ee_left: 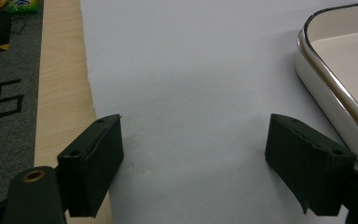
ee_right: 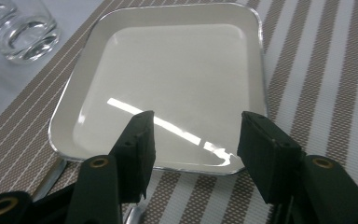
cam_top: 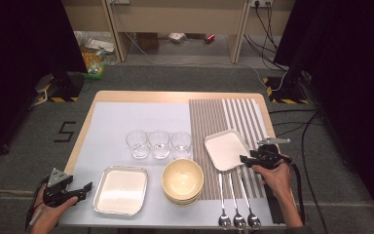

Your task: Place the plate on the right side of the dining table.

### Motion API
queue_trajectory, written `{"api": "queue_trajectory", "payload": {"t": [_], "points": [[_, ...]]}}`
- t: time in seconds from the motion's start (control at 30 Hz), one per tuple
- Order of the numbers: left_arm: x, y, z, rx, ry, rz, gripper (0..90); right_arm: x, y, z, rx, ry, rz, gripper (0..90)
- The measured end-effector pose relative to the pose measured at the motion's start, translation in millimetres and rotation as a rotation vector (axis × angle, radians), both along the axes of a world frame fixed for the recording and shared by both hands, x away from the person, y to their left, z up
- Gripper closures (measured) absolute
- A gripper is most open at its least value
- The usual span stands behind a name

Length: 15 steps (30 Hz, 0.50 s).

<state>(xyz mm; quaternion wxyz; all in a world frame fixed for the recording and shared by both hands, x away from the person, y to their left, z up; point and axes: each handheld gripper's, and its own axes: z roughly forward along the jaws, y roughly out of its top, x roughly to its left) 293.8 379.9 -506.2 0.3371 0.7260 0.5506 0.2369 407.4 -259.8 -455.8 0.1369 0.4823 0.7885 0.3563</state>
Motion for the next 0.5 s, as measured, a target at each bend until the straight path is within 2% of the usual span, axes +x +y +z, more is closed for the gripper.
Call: {"api": "queue_trajectory", "payload": {"t": [0.2,0.23,0.5], "points": [[0.2,-0.4,-0.7,-0.003,-0.008,0.005,18.3,-4.0,6.8,-3.9,-0.019,-0.028,0.073,42.0],[0.0,0.0,0.0,-0.003,0.001,0.0,18.2,-4.8,7.8,-4.4,-0.018,-0.029,0.084,41.3],[0.2,-0.5,-1.2,-0.005,-0.014,0.007,18.3,-9.9,12.1,-13.4,-0.04,-0.013,0.141,35.5]]}}
